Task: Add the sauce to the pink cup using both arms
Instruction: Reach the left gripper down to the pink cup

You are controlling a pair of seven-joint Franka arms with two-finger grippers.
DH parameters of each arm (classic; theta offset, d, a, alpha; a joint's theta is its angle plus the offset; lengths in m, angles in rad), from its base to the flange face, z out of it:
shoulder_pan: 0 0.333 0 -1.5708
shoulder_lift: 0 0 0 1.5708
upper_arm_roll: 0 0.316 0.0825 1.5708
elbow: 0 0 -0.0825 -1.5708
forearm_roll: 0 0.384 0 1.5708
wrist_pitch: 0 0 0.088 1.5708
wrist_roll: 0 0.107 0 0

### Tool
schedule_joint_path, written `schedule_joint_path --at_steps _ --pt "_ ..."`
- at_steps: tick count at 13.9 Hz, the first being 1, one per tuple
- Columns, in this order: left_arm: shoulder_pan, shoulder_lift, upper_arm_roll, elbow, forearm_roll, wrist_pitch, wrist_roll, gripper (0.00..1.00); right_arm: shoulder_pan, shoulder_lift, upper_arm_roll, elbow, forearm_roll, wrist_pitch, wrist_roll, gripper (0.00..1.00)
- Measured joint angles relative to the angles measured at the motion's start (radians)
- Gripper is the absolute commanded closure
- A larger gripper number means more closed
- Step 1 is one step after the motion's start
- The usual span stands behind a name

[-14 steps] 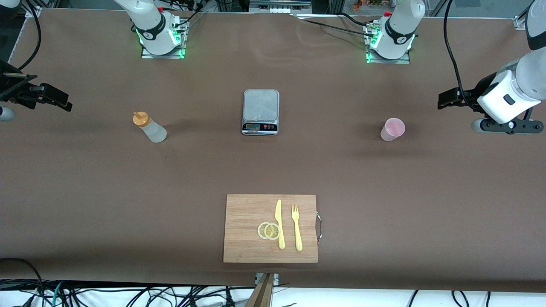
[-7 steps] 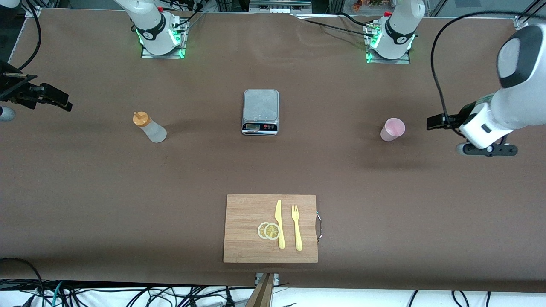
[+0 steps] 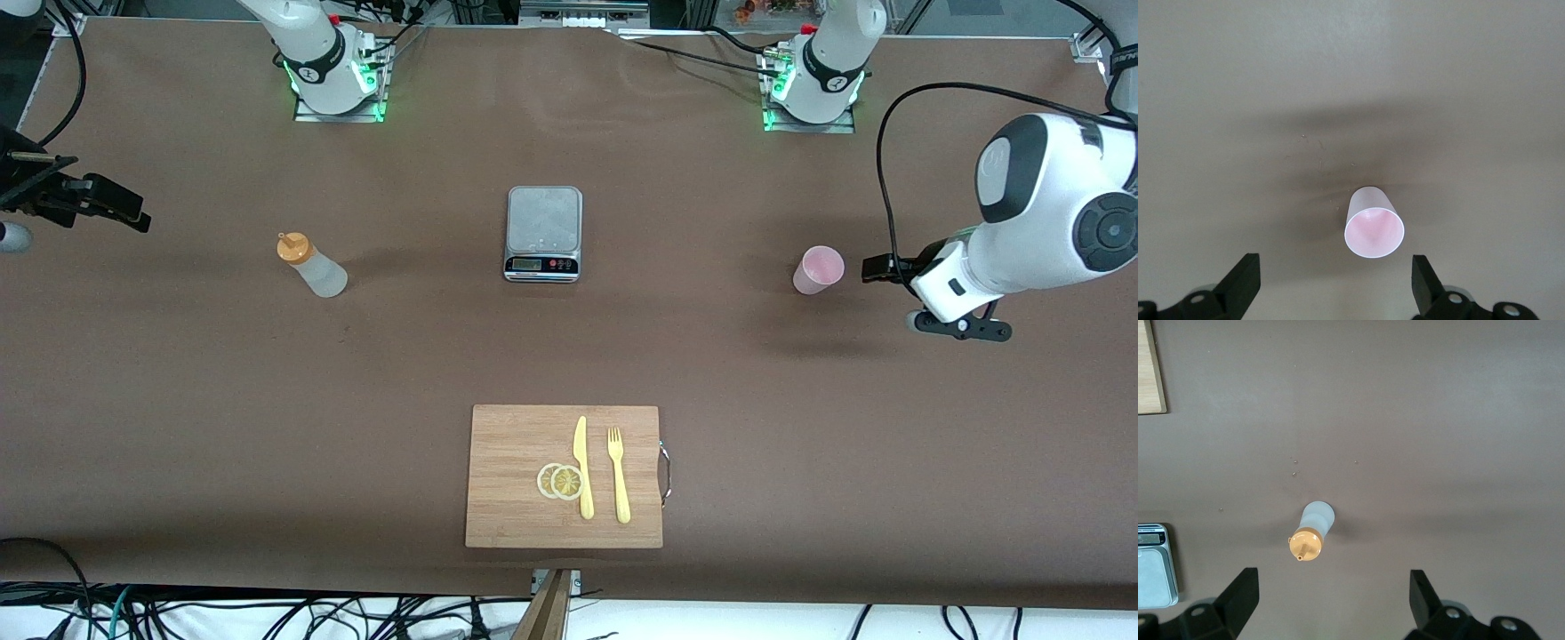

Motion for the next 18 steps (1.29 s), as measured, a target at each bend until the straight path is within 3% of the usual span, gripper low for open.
schedule_joint_path --at_steps 10,18 --pt "0.0 -0.024 0.019 -0.346 0.046 0.368 0.078 0.04 0.0 0.0 0.0 0.0 0.0 0.0 0.0 0.0" --pt "-0.004 -0.038 0.017 -0.464 0.046 0.469 0.083 0.05 -0.001 0.0 -0.002 0.0 0.0 0.0 0.0 0.0"
